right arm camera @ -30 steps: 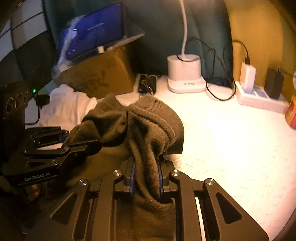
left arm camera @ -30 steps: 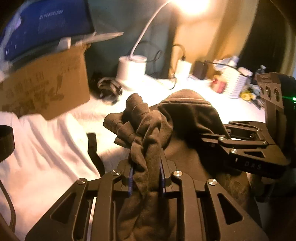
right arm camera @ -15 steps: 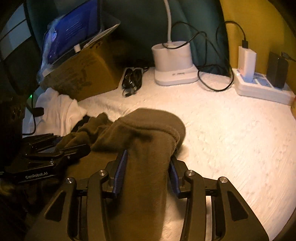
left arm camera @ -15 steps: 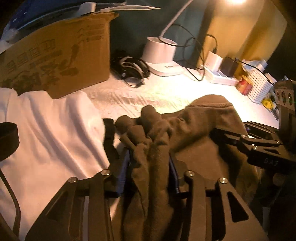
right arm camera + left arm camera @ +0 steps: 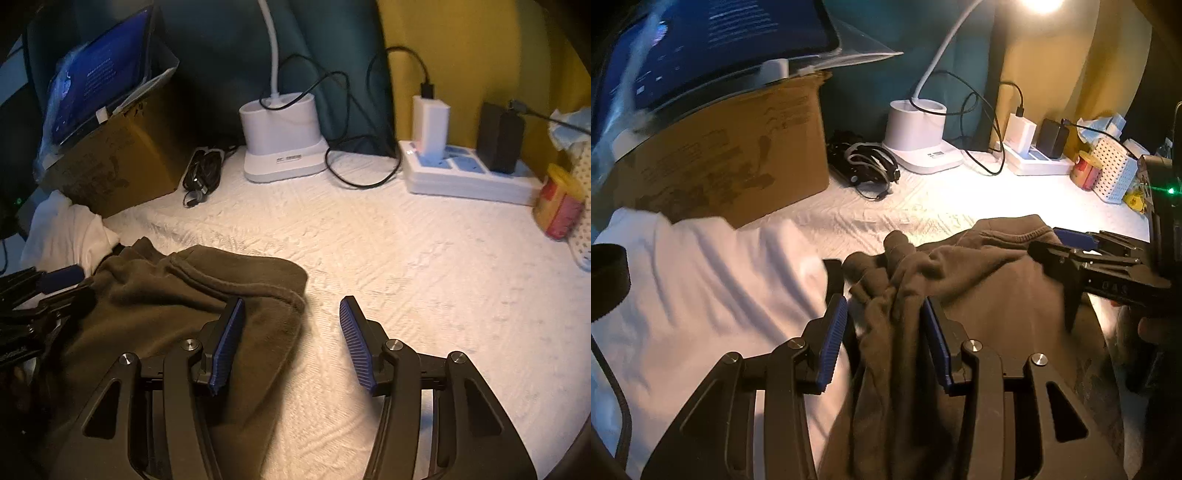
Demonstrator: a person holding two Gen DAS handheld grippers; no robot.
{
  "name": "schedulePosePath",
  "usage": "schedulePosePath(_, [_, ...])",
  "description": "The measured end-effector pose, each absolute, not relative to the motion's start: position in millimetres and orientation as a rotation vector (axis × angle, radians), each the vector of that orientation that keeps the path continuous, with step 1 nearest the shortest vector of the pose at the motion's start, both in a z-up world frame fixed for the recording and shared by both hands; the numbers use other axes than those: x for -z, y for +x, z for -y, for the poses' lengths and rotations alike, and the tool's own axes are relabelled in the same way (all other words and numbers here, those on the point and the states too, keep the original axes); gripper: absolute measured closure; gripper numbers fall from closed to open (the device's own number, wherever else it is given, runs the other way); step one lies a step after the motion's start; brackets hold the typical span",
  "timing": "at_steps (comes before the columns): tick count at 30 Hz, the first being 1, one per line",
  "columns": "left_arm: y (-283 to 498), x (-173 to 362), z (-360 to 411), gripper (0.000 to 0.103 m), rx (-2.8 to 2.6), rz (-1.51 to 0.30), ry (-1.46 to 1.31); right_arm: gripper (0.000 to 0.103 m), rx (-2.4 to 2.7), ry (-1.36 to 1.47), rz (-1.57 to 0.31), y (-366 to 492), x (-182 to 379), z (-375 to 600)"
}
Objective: Fold small clothes
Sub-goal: 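Lower the shirt end onto the shirt and open both grippers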
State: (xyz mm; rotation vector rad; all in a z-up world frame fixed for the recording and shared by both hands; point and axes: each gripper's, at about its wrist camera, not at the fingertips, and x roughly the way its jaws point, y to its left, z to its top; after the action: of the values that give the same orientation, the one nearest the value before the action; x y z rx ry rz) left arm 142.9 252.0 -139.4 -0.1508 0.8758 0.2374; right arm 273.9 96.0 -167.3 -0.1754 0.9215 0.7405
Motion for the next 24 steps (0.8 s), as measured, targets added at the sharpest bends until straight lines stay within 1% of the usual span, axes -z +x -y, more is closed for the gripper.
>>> schedulePosePath(12, [99.2, 129.4, -236.7, 0.061, -0.218, -0.838, -0.186, 0.047, -0.683, -0.210, -0.891, 224.7, 143.4, -70.8])
schedulePosePath(24, [58.7, 113.7, -200.8, 0.061, -0.212, -0.790, -0.170, 0.047, -0.678, -0.217, -0.862, 174.1, 123.4, -35.8])
